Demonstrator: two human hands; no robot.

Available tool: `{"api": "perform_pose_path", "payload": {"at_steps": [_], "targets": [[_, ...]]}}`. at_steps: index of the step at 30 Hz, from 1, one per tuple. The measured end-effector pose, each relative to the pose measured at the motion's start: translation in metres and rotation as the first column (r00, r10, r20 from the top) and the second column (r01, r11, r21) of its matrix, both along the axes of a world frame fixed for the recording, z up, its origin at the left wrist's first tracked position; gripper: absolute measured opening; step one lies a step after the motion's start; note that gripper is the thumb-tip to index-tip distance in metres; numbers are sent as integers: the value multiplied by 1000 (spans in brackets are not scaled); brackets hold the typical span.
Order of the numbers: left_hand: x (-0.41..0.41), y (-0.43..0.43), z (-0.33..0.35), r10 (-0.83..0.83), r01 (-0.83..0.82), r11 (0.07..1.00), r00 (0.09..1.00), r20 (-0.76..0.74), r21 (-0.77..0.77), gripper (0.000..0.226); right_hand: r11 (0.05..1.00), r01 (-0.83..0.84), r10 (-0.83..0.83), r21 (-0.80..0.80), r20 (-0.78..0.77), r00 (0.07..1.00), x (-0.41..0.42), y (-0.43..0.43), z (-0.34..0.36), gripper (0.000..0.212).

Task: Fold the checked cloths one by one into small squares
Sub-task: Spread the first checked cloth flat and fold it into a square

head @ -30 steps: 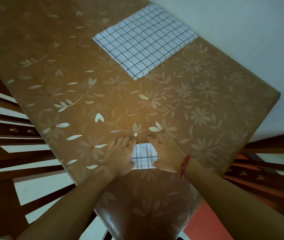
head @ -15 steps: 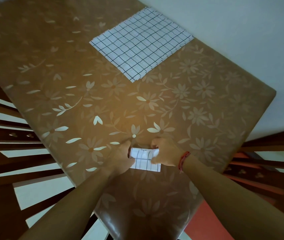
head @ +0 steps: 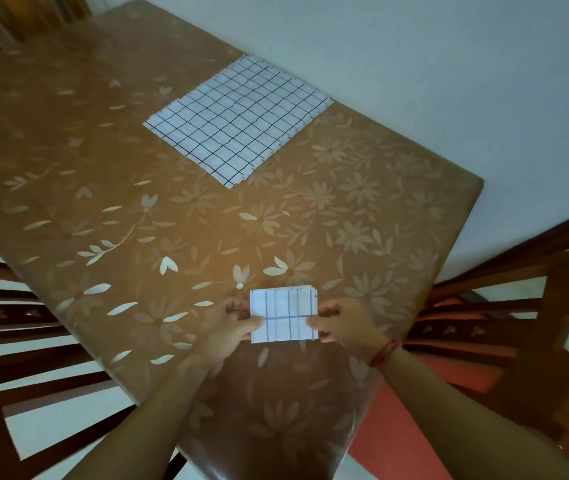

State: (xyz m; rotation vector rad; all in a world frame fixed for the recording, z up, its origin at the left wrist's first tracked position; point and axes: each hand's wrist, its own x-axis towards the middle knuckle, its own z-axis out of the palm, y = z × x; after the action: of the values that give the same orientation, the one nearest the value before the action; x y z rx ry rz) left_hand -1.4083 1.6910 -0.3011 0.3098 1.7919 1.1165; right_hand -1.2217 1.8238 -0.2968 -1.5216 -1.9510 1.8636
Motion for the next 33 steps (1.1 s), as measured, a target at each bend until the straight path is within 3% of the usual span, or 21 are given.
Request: {"api": "perform_pose_path", "payload": {"at_steps": [4, 10, 16, 22, 28, 33], "targets": [[15, 13, 9, 17, -21, 998, 997, 76, 55, 17, 996, 86, -86, -4, -5, 996, 21, 0, 2, 20], [34, 38, 17, -98, 98, 993, 995, -1, 73, 15, 955, 287, -282, 79, -71, 957, 53, -4, 21, 10], [62, 66, 33, -222, 237, 966, 966, -129, 108, 19, 886, 458, -455, 76, -49, 889, 83, 0, 27, 12], [75, 90, 36, -290, 314, 946, 931, -223, 82, 14, 838, 533, -535, 114, -15, 845, 95, 4, 24, 11], [76, 115, 21, -333, 356, 934, 893, -303, 21, 7, 797, 602, -603, 54, 4, 798, 98, 11, 10, 12], [72, 135, 5, -397, 411, 911, 853, -339, -34, 13, 768, 640, -639, 2, 47, 767, 95, 22, -7, 10]]}}
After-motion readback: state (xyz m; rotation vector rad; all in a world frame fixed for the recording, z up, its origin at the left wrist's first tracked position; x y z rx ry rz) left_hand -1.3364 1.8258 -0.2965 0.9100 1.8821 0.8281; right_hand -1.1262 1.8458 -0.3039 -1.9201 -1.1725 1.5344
